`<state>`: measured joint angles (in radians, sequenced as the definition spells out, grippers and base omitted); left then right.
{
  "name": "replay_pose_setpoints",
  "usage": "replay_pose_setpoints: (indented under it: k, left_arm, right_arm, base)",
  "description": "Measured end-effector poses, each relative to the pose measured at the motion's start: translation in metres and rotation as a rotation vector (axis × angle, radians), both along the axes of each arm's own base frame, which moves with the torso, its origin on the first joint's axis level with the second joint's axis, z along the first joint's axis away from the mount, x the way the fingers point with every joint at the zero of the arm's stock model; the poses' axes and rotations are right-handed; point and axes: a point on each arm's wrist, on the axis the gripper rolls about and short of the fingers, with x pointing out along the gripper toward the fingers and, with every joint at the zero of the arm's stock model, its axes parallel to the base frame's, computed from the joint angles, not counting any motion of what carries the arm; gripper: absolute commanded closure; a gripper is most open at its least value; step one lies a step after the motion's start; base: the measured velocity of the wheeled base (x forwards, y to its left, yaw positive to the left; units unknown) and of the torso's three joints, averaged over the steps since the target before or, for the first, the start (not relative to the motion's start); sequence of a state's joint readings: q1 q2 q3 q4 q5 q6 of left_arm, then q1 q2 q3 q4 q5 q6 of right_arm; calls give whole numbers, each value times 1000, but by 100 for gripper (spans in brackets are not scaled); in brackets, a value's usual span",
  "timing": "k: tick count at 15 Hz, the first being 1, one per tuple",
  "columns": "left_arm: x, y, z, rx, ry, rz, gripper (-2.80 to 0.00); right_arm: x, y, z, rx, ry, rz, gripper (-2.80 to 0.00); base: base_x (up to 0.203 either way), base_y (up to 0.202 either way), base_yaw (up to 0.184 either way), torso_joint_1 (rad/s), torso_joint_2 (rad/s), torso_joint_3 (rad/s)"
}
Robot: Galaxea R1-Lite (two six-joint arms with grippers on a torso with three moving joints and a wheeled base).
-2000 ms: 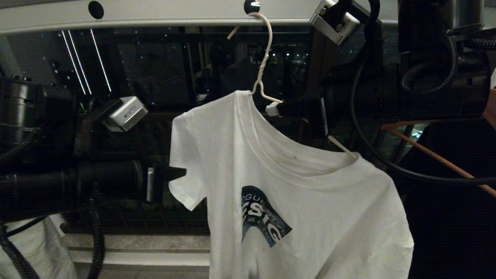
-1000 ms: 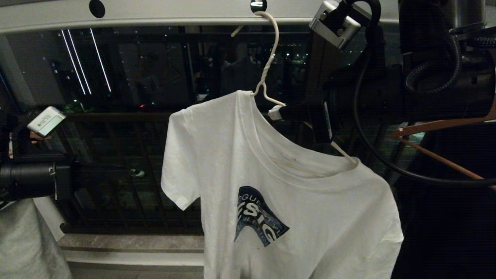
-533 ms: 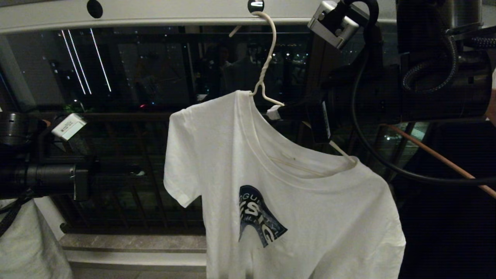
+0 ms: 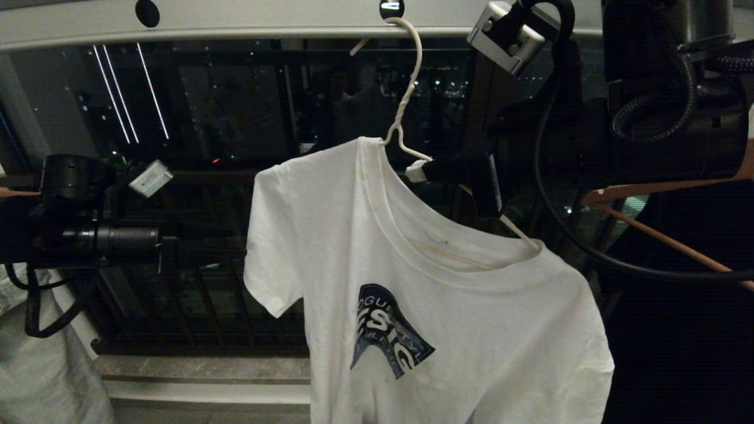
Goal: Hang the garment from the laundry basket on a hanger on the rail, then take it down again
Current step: Take the clothes off the clothes rack
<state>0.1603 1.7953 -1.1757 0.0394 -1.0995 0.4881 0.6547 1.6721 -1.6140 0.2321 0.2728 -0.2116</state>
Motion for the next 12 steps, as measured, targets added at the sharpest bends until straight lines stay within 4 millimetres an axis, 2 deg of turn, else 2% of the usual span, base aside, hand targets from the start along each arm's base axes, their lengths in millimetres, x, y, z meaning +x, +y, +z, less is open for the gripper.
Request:
replay_pose_setpoints:
  k: [3, 4, 5, 12]
  left_arm:
    - [16, -12, -9, 6, -15, -38, -280]
    - [21, -18, -11, 4, -19, -55, -128]
    - [25, -23, -14, 5, -30, -69, 0]
    - [32, -29, -18, 4, -26, -64, 0]
  right_arm:
    - [0, 0, 0, 0, 0, 0, 0]
    - [0, 0, 0, 0, 0, 0, 0]
    - [0, 0, 0, 0, 0, 0, 0]
    - [-2, -2, -1, -14, 15, -1, 0]
  base:
    - [0, 0, 0, 0, 0, 0]
    - [0, 0, 0, 0, 0, 0]
    - [0, 0, 0, 0, 0, 0]
    - [0, 0, 0, 0, 0, 0]
